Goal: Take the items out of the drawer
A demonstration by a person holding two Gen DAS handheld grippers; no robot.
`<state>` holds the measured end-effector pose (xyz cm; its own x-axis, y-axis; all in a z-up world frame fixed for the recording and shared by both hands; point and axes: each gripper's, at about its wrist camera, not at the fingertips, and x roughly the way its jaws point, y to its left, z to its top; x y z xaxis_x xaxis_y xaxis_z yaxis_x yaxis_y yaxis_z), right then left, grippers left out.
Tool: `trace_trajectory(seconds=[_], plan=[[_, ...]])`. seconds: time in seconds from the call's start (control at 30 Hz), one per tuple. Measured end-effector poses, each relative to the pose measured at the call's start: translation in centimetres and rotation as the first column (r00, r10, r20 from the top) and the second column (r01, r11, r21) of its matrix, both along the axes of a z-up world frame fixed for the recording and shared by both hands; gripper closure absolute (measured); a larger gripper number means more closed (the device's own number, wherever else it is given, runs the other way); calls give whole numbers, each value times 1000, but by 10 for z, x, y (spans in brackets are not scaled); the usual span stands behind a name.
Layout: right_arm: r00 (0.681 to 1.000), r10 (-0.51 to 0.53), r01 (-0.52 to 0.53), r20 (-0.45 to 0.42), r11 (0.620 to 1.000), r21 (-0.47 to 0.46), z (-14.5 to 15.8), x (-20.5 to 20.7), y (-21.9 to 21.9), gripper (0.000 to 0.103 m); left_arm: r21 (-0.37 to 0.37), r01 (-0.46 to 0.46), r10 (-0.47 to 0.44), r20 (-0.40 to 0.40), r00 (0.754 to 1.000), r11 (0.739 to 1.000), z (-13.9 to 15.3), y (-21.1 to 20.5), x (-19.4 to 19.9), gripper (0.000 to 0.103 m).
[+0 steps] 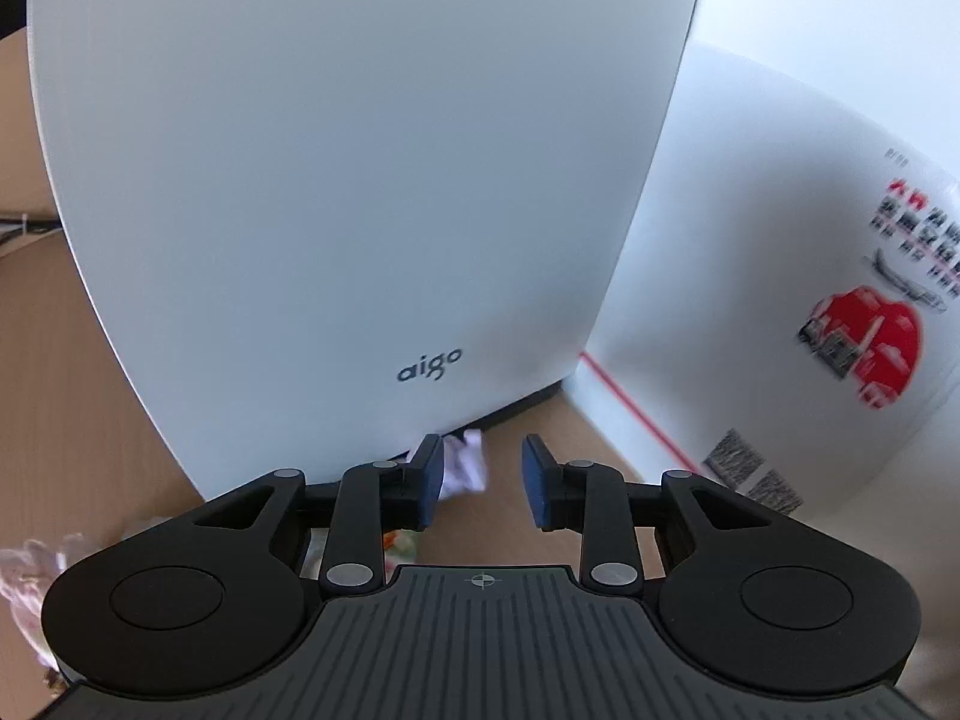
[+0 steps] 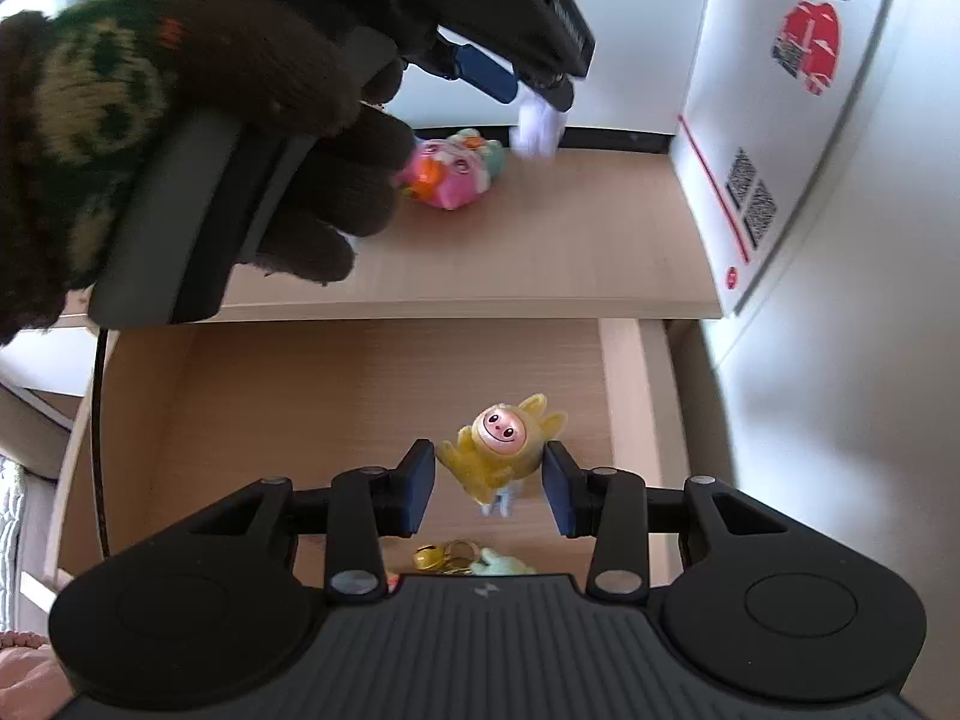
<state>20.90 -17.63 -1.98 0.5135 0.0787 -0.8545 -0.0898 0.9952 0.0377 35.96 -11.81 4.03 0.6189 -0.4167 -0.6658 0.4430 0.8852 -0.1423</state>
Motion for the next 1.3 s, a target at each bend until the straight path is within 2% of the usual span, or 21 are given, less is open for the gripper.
trace_trajectory(seconds=[0.1,0.2,0.3,0.37,0.47,0.63,0.73,0.77,0.83,0.97,1.1,1.13,1.3], plan=[[1000,-22,22,10,1000,17,-2,2,-7,64,-76,-13,15,27,1000,997,12,14,-9,72],[999,-44,44,20,999,31,0,8,-12,64,-174,-57,60,17,998,983,28,45,-30,72],[996,-59,56,63,997,51,11,17,-16,64,-191,-82,85,7,996,978,34,79,-67,72],[993,-72,67,91,996,60,19,26,-18,64,-174,-75,75,-11,997,982,28,99,-92,72],[988,-79,72,135,996,54,32,47,-17,64,-101,-94,88,-65,994,990,7,133,-123,72],[969,-72,68,235,997,27,42,85,-7,64,-31,-159,148,-229,962,987,-24,175,-152,72],[960,-67,69,272,998,3,41,97,-3,61,11,-167,164,-263,951,986,-40,187,-165,72],[961,-65,69,270,998,-3,42,96,-2,59,15,-159,157,-275,949,987,-43,188,-169,72],[962,-66,68,265,998,1,40,89,1,45,12,-141,139,-288,948,990,-47,189,-174,72],[975,-31,36,220,999,-21,30,63,10,38,15,-82,83,-308,948,996,-53,177,-171,72],[990,-14,20,142,999,-47,16,27,12,23,24,-19,26,-340,940,1000,-62,161,-164,72],[992,-15,22,127,998,-50,13,20,11,18,29,-1,11,-355,935,1000,-65,157,-161,72],[997,-51,54,62,998,-40,3,-12,3,14,101,75,-21,-457,889,992,-90,135,-147,72]])
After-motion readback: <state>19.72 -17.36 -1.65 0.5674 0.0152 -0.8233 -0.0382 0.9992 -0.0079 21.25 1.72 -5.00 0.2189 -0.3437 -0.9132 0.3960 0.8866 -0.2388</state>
